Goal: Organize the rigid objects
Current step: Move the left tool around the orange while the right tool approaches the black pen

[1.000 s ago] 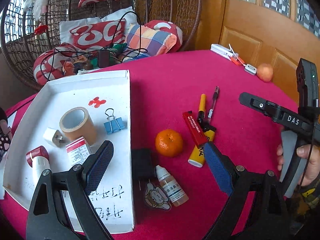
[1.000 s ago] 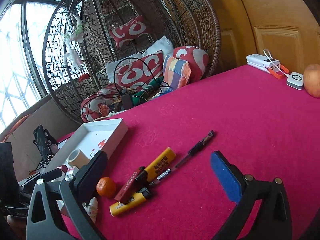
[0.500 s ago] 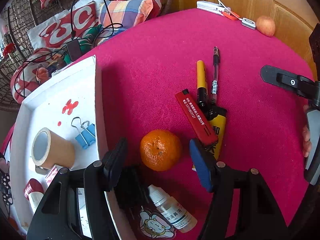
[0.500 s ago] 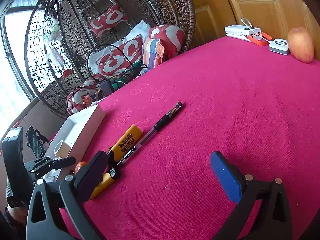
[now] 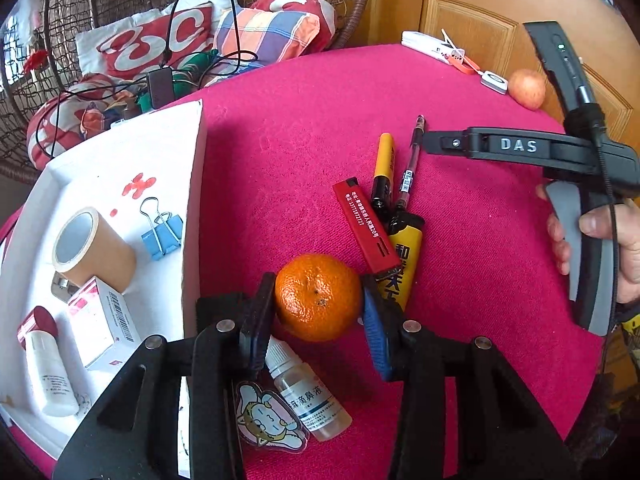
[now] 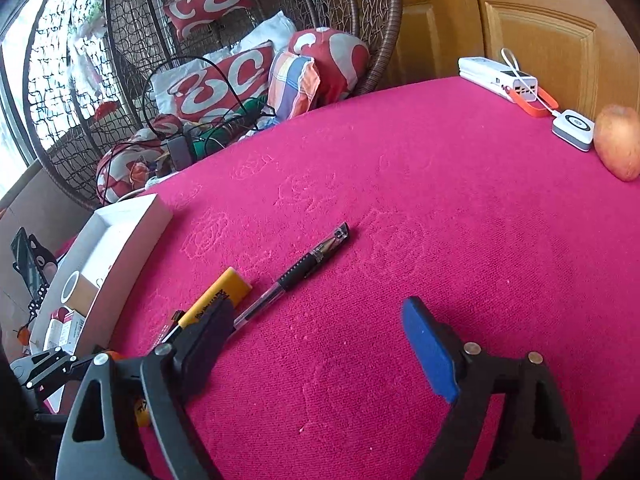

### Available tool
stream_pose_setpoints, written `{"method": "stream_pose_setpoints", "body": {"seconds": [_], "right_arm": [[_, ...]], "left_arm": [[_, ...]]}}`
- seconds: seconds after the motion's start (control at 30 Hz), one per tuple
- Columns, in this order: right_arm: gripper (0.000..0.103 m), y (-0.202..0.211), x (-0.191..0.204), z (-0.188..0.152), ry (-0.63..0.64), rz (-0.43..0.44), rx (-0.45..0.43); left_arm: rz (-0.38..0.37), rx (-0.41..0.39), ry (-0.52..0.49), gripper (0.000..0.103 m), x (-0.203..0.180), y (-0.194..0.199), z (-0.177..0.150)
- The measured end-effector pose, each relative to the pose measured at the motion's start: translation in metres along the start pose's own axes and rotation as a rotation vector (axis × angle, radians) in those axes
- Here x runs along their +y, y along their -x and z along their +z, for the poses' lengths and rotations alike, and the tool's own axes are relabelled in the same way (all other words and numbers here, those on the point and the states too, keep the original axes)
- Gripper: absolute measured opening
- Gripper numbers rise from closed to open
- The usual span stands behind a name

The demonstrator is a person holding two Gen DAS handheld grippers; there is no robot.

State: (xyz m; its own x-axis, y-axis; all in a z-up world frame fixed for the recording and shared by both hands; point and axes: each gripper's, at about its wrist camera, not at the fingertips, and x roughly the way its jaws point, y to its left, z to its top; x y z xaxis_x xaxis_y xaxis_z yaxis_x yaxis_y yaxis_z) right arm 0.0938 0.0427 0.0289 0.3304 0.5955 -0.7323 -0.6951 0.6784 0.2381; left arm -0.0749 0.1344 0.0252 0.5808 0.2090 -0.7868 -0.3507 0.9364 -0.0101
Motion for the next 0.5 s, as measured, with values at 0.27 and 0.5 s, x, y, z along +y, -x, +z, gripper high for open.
{"method": "stream_pose_setpoints", "body": {"seconds": [0.27, 0.5], "right_arm": [[0.075, -0.029, 0.049, 0.007, 0.147, -0.066, 0.024], [0.069, -0.015, 0.046, -0.005, 0.104, -0.012, -0.005]], "left_arm": [[-0.017, -0.035, 0.056, 0.04, 0.006, 0.016, -0.003], [-0.038, -0.075, 0.075, 0.04, 0.005, 0.03, -0.004]]}}
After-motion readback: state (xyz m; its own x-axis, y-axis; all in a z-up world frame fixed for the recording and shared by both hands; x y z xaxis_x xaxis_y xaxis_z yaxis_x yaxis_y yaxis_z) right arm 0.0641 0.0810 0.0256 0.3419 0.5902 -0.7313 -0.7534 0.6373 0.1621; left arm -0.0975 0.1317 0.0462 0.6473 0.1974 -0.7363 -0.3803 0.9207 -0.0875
